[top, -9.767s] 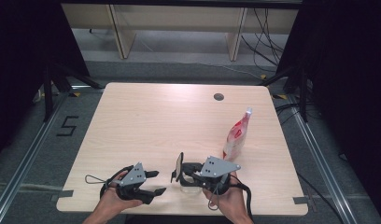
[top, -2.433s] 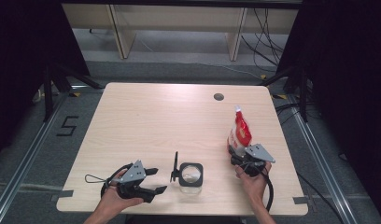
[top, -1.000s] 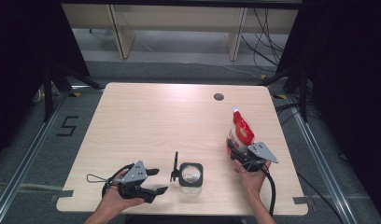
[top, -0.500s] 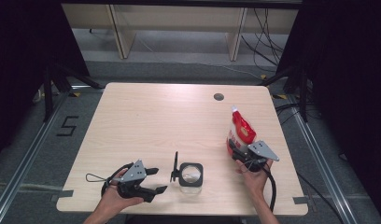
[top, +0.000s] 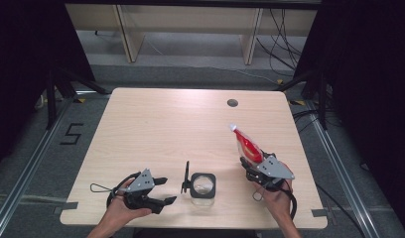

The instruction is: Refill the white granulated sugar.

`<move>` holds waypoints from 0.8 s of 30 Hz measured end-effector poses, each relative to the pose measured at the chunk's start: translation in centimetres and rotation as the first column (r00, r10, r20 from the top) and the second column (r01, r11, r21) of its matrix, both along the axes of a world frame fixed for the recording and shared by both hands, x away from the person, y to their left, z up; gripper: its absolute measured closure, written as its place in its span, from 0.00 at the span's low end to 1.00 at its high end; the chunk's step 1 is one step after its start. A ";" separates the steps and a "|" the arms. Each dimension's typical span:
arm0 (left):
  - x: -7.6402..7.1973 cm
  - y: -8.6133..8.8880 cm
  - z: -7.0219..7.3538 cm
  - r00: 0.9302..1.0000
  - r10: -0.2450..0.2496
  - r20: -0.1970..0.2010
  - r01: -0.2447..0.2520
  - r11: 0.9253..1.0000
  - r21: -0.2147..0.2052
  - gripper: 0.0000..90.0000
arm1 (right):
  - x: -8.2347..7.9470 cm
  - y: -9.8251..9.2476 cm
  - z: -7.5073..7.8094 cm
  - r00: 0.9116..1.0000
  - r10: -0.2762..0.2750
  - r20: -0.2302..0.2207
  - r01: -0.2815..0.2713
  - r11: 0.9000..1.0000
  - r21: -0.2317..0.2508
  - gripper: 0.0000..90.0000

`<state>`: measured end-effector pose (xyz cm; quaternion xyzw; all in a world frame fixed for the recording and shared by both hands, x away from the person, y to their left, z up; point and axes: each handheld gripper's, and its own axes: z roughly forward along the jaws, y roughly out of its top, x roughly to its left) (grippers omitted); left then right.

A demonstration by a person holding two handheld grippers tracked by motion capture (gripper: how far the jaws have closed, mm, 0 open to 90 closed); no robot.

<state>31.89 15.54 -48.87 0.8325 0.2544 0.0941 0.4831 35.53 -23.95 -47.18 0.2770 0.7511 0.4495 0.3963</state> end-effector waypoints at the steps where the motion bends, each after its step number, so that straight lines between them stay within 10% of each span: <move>1: 0.1 0.0 0.0 1.000 -0.012 0.010 0.012 1.000 0.002 0.32 | -0.3 -0.1 0.2 1.000 0.003 0.013 -0.003 1.000 -0.009 0.47; 8: 0.0 0.0 0.0 1.000 -0.004 0.004 0.004 1.000 0.010 0.32 | -2.8 -0.4 2.0 0.996 0.030 0.078 -0.015 0.982 -0.186 0.47; 12: 0.0 0.0 0.1 1.000 -0.015 -0.003 0.015 1.000 0.002 0.32 | -4.2 -0.4 3.0 0.993 0.049 0.110 -0.014 0.954 -0.299 0.47; 18: 0.0 0.1 0.1 1.000 -0.003 -0.010 0.003 1.000 -0.003 0.29 | -6.6 0.2 3.6 0.985 0.107 0.139 -0.027 0.877 -0.480 0.47; 21: 0.0 0.2 0.2 1.000 -0.003 -0.019 0.003 1.000 -0.002 0.27 | -7.3 0.5 3.6 0.984 0.113 0.138 -0.025 0.856 -0.517 0.47; 22: 0.0 0.2 0.2 1.000 -0.003 -0.015 0.003 1.000 0.004 0.27 | -7.9 0.8 3.4 0.984 0.120 0.131 -0.027 0.829 -0.558 0.47; 23: 0.1 0.2 0.2 1.000 -0.008 -0.009 0.008 1.000 0.000 0.27 | -7.9 0.8 3.4 0.984 0.120 0.131 -0.027 0.829 -0.558 0.47; 24: 0.1 0.2 0.2 1.000 -0.001 -0.014 0.001 1.000 -0.002 0.27 | -8.2 1.1 3.3 0.983 0.130 0.132 -0.025 0.798 -0.602 0.47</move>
